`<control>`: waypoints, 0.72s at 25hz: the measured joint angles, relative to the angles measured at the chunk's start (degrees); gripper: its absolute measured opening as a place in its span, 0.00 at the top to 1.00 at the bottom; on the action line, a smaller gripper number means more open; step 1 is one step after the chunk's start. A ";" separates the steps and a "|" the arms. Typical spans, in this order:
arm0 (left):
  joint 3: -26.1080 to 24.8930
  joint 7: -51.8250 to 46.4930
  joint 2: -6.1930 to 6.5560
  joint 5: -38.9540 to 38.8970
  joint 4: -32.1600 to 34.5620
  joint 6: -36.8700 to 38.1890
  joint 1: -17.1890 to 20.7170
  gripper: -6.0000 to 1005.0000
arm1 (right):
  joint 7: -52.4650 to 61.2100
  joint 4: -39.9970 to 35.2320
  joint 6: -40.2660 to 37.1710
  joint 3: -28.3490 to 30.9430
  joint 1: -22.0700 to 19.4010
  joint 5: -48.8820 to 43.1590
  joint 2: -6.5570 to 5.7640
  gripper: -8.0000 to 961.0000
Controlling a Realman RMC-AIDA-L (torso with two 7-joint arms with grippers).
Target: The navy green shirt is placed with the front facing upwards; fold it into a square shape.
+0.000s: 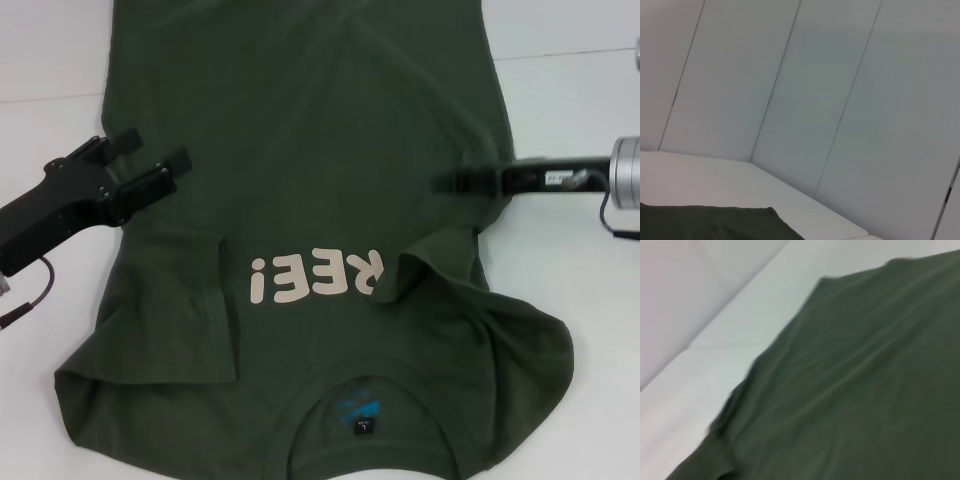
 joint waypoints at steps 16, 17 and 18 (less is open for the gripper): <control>0.00 0.09 -0.06 0.00 0.00 -0.38 -0.07 0.13 | 6.81 0.62 10.65 -1.47 1.36 -4.02 -0.29 0.46; -0.01 0.09 -0.01 0.00 0.00 -0.45 -0.08 0.13 | 6.85 0.68 10.74 -1.47 1.39 -4.17 -0.28 0.46; -0.02 0.09 0.02 0.00 0.00 -0.57 -0.08 0.13 | 6.91 0.69 10.94 -1.47 1.41 -4.27 -0.27 0.46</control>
